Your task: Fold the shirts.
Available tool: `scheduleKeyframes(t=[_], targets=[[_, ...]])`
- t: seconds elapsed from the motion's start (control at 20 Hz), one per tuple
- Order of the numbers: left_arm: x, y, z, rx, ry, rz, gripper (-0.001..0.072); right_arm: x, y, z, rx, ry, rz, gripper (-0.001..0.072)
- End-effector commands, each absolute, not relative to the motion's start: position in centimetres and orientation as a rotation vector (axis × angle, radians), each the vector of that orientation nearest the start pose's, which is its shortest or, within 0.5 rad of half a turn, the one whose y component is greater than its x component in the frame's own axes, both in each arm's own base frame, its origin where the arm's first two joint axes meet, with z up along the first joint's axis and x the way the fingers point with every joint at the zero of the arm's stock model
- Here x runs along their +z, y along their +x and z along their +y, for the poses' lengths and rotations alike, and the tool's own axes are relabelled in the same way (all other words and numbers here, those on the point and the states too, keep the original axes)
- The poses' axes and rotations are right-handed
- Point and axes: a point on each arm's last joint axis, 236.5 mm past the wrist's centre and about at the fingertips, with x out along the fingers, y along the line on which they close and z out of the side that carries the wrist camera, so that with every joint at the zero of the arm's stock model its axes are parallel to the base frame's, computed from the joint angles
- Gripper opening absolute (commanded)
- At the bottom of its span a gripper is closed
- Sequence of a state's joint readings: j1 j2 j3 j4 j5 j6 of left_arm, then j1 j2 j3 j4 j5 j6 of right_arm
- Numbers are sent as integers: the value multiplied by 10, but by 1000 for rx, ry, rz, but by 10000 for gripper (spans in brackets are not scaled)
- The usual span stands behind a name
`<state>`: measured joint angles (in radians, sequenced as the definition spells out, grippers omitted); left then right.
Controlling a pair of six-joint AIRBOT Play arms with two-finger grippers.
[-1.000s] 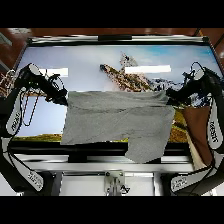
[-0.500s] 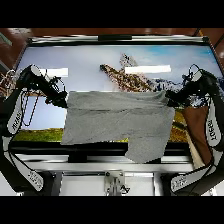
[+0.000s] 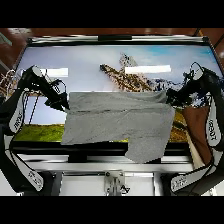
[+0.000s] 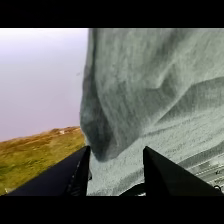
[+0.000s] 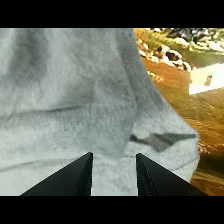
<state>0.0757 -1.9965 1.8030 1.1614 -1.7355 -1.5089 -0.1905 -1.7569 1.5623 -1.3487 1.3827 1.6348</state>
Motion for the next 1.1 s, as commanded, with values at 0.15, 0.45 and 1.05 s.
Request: scheduleKeyframes(t=[0.15,0.45,1.05], targets=[[0,411,-22,-291,-391,1729,394,5,384,-65,-46,258,1630,403],[-14,318,-11,-241,-487,1740,405,17,295,-79,4,457,1604,549],[-97,213,-49,-393,-698,1718,558,21,294,-61,38,613,1432,549]])
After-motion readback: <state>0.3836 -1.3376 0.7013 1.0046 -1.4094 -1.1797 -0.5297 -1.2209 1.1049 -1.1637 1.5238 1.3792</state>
